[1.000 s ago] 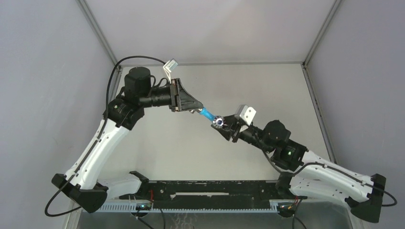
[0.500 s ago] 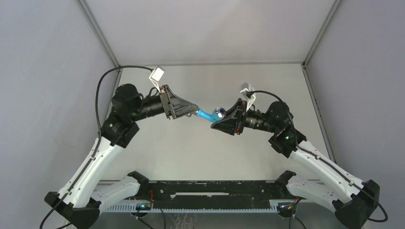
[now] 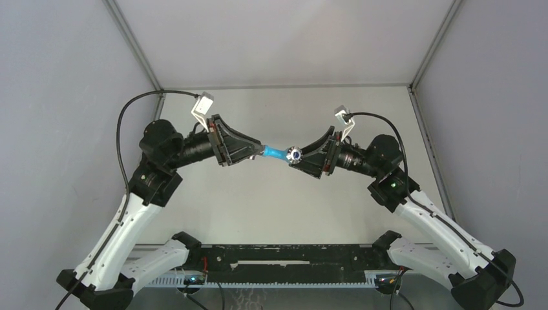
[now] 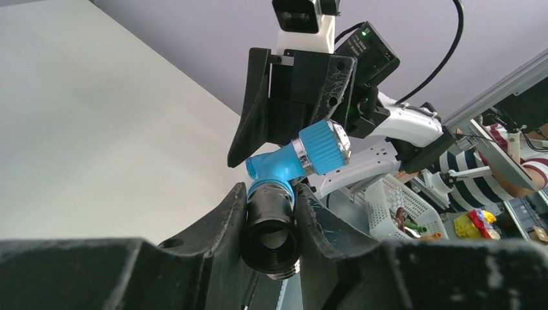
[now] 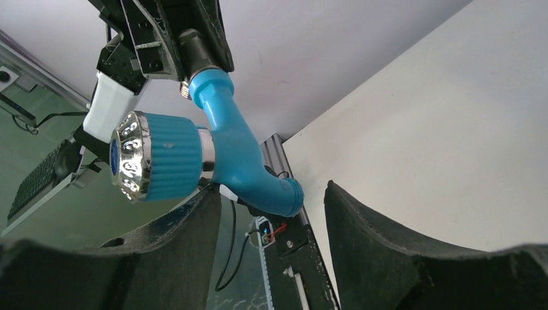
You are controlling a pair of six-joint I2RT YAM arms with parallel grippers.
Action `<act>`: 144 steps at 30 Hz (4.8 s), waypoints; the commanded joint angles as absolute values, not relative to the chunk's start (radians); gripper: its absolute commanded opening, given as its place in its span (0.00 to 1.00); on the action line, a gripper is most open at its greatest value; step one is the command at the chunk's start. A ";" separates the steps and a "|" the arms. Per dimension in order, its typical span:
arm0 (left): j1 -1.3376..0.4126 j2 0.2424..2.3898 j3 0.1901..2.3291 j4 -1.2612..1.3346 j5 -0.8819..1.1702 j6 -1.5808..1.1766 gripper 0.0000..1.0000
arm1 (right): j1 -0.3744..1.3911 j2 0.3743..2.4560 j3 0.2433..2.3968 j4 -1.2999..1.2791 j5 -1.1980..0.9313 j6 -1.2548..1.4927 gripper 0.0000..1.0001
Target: Install the water faucets
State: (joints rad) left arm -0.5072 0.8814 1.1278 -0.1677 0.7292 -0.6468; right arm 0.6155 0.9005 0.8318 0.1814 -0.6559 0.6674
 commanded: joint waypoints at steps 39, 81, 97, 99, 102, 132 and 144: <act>-0.500 1.075 1.333 -0.421 0.867 -0.620 0.00 | 1.035 0.830 0.867 0.070 -0.090 0.021 0.79; -0.480 1.067 1.324 -0.430 0.867 -0.600 0.00 | 1.039 0.840 0.841 0.061 -0.044 0.006 0.50; -0.474 1.056 1.320 -0.433 0.869 -0.596 0.00 | 1.036 0.838 0.823 0.053 -0.075 -0.027 0.82; -0.474 1.051 1.321 -0.433 0.869 -0.595 0.00 | 1.035 0.832 0.802 0.077 -0.099 -0.042 0.82; -0.472 1.046 1.322 -0.435 0.867 -0.595 0.00 | 1.035 0.815 0.766 0.121 -0.104 -0.042 0.82; -0.465 1.032 1.323 -0.443 0.868 -0.588 0.00 | 1.017 0.863 0.738 0.263 -0.143 0.059 0.53; -0.465 1.016 1.294 -0.410 0.894 -0.584 0.00 | 0.903 0.885 0.738 0.375 -0.314 0.362 0.00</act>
State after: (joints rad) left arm -0.4694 1.0592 1.2606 -0.4820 0.8417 -0.6094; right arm 0.9634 0.8772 0.7315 0.2558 -0.2199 0.1425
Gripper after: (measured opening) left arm 0.343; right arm 0.495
